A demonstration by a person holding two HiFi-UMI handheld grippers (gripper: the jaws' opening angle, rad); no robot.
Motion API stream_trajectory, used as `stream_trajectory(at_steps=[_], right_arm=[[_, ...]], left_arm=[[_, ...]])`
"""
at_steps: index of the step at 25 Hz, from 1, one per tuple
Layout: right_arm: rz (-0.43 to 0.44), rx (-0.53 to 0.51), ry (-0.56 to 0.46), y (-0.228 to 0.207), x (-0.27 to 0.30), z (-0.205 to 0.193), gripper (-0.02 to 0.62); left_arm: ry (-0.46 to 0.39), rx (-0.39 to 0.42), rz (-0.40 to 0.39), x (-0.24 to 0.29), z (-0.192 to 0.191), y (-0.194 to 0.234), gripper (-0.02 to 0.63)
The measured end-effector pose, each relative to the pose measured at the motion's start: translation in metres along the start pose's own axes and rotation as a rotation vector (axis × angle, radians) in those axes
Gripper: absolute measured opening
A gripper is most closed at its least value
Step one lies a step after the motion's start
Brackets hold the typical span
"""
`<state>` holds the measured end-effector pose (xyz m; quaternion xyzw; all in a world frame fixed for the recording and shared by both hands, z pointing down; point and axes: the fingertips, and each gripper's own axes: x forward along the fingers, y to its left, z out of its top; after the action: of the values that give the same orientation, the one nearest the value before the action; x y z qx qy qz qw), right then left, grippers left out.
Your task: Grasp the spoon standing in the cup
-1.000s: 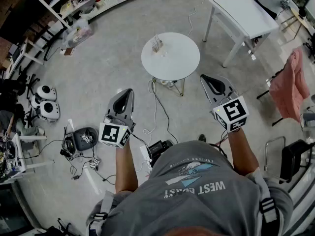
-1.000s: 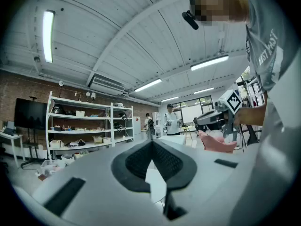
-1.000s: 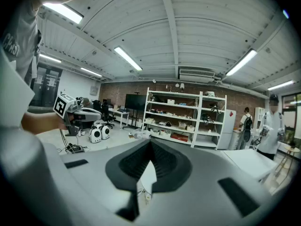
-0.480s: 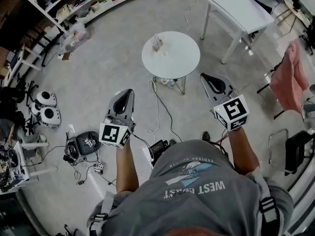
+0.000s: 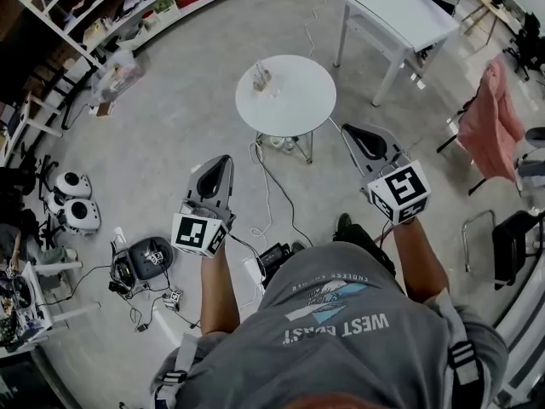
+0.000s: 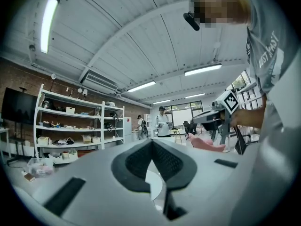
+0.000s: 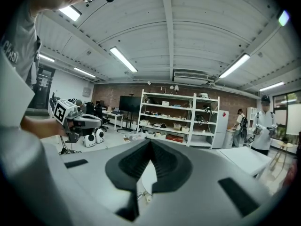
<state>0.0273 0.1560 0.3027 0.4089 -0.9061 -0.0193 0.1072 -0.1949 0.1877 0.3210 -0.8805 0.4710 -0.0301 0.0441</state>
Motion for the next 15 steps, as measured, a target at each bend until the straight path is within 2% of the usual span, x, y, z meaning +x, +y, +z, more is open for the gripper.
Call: stream_trajectory(at_steps=[5,15], right_arm=[[0.012,0.044,-0.005,-0.019,0.005,-0.002,0.003],[0.094,0.073,-0.006,-0.072,0.038,-0.013,0.002]], left_arm=[[0.021,-0.003,-0.003,0.017,0.001,-0.003,0.003],[0.071,0.003,0.058,0.069,0.004,-0.001,0.003]])
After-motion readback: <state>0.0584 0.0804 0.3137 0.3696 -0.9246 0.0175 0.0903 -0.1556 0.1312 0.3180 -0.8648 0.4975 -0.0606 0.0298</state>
